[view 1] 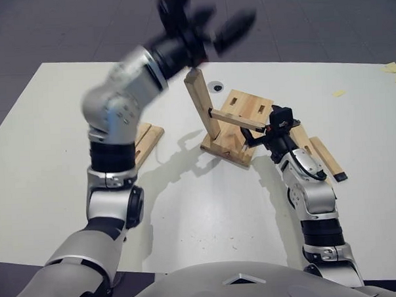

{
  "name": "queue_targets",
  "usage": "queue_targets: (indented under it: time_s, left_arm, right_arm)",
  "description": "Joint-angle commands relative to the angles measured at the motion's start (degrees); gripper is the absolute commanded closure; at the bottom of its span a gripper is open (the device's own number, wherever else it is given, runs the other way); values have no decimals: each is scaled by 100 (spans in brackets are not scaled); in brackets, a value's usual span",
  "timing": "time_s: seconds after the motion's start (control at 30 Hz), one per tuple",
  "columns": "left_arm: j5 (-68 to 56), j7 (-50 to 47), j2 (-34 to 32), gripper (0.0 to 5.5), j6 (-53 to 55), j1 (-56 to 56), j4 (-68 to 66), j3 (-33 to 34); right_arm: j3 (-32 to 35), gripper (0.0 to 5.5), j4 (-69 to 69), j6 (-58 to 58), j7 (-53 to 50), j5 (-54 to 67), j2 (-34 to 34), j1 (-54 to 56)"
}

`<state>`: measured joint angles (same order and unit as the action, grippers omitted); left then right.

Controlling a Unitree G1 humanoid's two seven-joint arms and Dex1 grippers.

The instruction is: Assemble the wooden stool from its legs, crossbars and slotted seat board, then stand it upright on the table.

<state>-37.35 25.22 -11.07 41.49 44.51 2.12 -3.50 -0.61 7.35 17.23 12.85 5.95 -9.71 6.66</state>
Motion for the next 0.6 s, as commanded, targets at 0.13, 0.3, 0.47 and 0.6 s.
queue_targets:
  time_s: [0.13,0.3,0.47,0.6]
  left_arm:
    - [248,213,117,11,317,-531,-125,-517]
    - [178,117,150,11,247,-211,-114,-179]
    - [-230,-93,112,11,232,538,-3,696]
    - [-615,-190,-25,11,265,1156,329,1211]
  right_arm:
    - [0,10,-60,57,14,-8,-17,34]
    - [1,10,-91,33,-8,-9,10,40]
    - [31,10,-136,-1,-12,2,7,84]
    - [46,10,-157,-18,-9,4,-3,113]
